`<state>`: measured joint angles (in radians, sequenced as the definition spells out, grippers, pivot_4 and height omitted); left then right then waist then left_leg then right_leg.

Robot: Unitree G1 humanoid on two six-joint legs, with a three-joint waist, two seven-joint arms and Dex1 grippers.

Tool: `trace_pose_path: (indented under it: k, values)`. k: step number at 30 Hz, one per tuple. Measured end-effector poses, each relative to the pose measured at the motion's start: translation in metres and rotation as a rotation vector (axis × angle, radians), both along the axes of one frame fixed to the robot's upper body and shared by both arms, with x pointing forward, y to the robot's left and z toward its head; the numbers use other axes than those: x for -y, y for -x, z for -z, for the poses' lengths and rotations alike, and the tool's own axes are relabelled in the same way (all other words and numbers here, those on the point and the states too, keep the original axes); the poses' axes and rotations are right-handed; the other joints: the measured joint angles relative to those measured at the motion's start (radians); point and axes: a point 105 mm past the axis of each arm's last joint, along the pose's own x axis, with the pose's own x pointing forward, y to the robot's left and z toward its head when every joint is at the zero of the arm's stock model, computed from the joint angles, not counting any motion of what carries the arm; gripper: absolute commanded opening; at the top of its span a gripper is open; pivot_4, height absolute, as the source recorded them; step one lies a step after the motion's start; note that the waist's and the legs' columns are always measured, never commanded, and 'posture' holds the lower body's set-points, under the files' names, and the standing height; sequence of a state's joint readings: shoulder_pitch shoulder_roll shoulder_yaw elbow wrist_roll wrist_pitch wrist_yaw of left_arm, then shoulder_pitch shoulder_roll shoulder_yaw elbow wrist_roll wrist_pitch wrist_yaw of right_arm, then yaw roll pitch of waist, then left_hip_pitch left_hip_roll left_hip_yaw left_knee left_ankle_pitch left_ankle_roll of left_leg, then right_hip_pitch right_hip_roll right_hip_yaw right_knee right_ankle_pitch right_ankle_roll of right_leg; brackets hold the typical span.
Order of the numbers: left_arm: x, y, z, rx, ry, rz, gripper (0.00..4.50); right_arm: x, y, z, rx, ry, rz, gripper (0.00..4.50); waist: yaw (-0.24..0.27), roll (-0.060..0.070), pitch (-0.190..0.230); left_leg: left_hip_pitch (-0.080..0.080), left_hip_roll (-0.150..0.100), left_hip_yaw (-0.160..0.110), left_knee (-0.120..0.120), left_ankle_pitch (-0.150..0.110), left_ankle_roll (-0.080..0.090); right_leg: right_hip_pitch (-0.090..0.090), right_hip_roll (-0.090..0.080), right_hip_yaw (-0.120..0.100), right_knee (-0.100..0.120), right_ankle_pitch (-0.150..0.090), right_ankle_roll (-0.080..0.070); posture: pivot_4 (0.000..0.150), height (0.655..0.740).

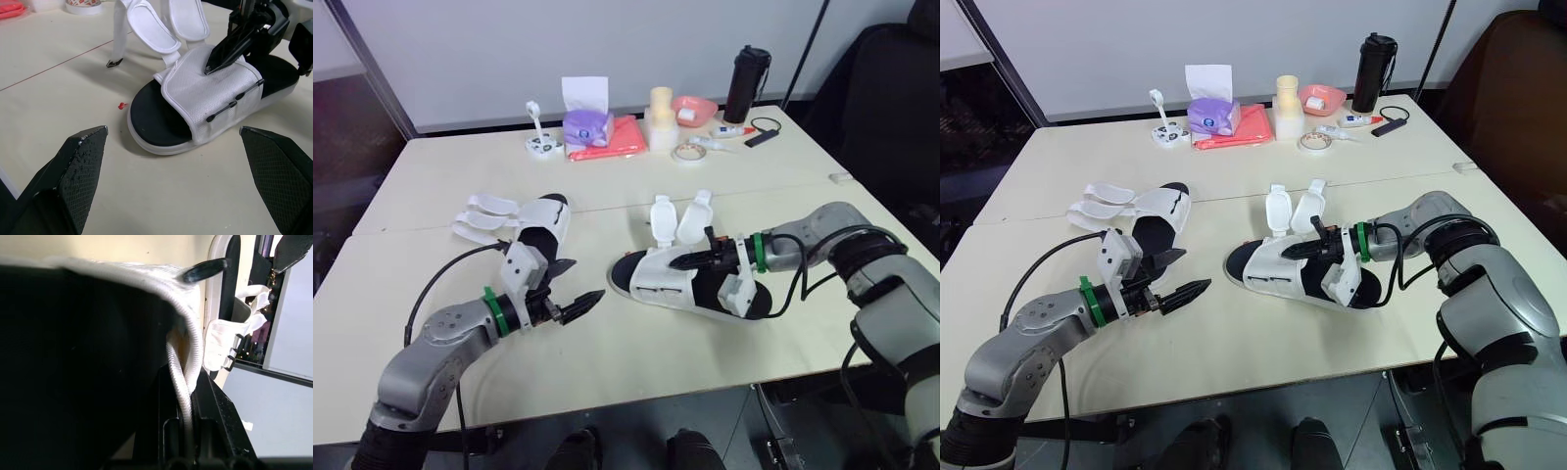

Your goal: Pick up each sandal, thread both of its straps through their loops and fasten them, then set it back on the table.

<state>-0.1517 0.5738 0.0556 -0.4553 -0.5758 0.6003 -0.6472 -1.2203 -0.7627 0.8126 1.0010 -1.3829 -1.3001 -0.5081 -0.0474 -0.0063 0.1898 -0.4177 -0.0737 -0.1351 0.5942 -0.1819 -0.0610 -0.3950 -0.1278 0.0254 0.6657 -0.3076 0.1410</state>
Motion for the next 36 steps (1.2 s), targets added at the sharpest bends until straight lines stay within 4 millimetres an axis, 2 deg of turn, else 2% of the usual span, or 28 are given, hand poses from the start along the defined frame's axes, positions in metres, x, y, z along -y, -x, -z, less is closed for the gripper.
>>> trace_pose_path:
  k: [2, 8, 10, 18, 21, 25, 30, 32, 36]
  values:
    - [0.000, 0.000, 0.000, 0.000, 0.000, 0.001, 4.50, 0.002, -0.001, 0.002, 0.001, 0.001, 0.006, 1.46, 0.001, 0.000, 0.000, 0.000, 0.000, 0.000, 0.000, 0.000, 0.000, 0.000, 0.000, 0.000, 0.000, 0.000, 0.000, 0.150, 0.7400]
    - [0.001, 0.000, -0.002, 0.005, -0.003, 0.015, 4.50, 0.003, 0.000, -0.003, -0.004, -0.005, 0.004, 4.46, 0.001, 0.000, 0.000, 0.000, 0.000, 0.000, 0.000, 0.000, 0.000, 0.000, 0.000, 0.000, 0.000, 0.000, 0.000, 0.150, 0.7400]
    - [0.001, -0.001, -0.004, 0.010, -0.006, 0.031, 4.50, 0.006, 0.003, -0.006, -0.031, -0.008, 0.016, 4.46, 0.004, 0.000, 0.000, 0.001, 0.000, 0.000, 0.000, -0.001, 0.001, 0.003, 0.000, 0.000, -0.001, 0.000, 0.000, 0.150, 0.7400]
    - [-0.004, -0.016, -0.013, 0.011, -0.036, 0.112, 4.50, 0.043, 0.030, -0.005, -0.201, -0.064, 0.138, 4.46, 0.000, 0.000, 0.000, 0.004, 0.000, 0.001, 0.000, -0.002, 0.004, 0.005, 0.000, 0.000, -0.001, 0.000, 0.000, 0.150, 0.7400]
    - [-0.002, -0.027, -0.016, 0.013, -0.047, 0.160, 4.50, 0.051, 0.041, 0.000, -0.289, -0.118, 0.279, 4.46, 0.002, 0.000, 0.000, 0.004, 0.001, 0.000, 0.001, -0.003, 0.006, 0.006, 0.000, 0.000, -0.001, 0.000, 0.000, 0.150, 0.7400]
    - [-0.001, -0.046, -0.016, 0.027, -0.103, 0.214, 4.50, 0.043, 0.054, 0.000, -0.633, -0.315, 0.525, 4.46, 0.000, 0.000, 0.000, 0.004, 0.001, 0.000, 0.002, -0.004, 0.007, 0.006, 0.000, 0.000, -0.001, 0.000, 0.000, 0.150, 0.7400]
    - [0.003, -0.058, -0.015, 0.038, -0.130, 0.272, 4.50, 0.042, 0.053, -0.037, -1.037, -0.673, 0.746, 4.46, 0.006, 0.000, 0.000, 0.004, 0.002, -0.001, 0.002, -0.004, 0.007, 0.007, 0.000, -0.001, -0.001, 0.000, 0.000, 0.150, 0.7400]
    - [0.004, -0.060, -0.015, 0.031, -0.131, 0.286, 4.50, 0.043, 0.053, -0.044, -1.215, -0.790, 0.824, 4.46, 0.009, -0.001, 0.000, 0.003, 0.002, -0.001, 0.003, -0.004, 0.007, 0.006, 0.000, -0.001, -0.002, 0.000, 0.000, 0.150, 0.7400]
    - [0.006, -0.061, -0.012, 0.030, -0.139, 0.308, 4.50, 0.043, 0.057, -0.039, -1.468, -0.873, 0.939, 4.46, 0.011, -0.001, 0.000, 0.002, 0.001, 0.000, 0.003, -0.004, 0.007, 0.005, 0.000, -0.002, -0.002, 0.000, 0.000, 0.150, 0.7400]
